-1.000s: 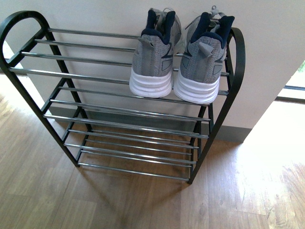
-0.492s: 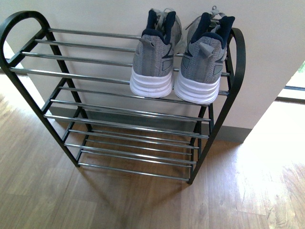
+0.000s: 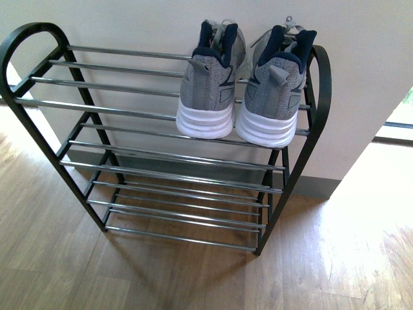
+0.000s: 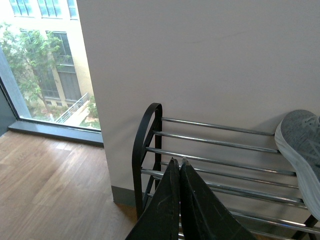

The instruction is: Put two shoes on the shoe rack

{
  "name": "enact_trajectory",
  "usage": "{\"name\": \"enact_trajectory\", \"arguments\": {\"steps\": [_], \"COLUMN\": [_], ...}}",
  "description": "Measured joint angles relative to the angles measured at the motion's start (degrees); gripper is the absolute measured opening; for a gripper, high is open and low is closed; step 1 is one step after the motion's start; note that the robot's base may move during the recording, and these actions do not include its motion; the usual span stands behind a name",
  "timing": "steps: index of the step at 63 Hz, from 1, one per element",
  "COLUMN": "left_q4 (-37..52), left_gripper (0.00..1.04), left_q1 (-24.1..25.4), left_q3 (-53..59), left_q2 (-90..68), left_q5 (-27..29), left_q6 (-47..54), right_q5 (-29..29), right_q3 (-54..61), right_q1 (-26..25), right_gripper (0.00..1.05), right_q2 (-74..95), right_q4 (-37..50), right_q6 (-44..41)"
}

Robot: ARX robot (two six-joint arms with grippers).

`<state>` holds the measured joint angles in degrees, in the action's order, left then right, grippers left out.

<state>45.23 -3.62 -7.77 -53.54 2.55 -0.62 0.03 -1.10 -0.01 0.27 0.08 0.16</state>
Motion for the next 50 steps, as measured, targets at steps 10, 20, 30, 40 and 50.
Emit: {"name": "enact_trajectory", "arguments": {"steps": [10, 20, 30, 40, 50], "left_q4": [-3.39, -5.03, -7.78, -13.79, -18.58], "left_gripper": [0.01, 0.01, 0.01, 0.01, 0.01], "left_q1": [3.37, 3.37, 3.37, 3.37, 3.39], "left_q3": [2.45, 4.94, 6.91, 6.95, 6.95], "left_q2": [5.95, 10.43, 14.6, 21.42, 26.64], "left_q5": [-2.16, -2.49, -2.51, -2.51, -2.54], "left_q6": [0.04, 0.04, 0.09, 0.09, 0.09], "right_q5": [0.0, 0.0, -0.02, 0.0, 0.0], "right_q3": [0.0, 0.0, 0.0, 0.0, 0.0], "right_q1": [0.0, 0.0, 0.0, 0.0, 0.0], "right_gripper": [0.95, 0.95, 0.95, 0.95, 0.95], "right_q2": [0.0, 0.0, 0.0, 0.0, 0.0], "right_q4": [0.0, 0.0, 0.0, 0.0, 0.0], "right_q6": [0.0, 0.0, 0.0, 0.0, 0.0]}}
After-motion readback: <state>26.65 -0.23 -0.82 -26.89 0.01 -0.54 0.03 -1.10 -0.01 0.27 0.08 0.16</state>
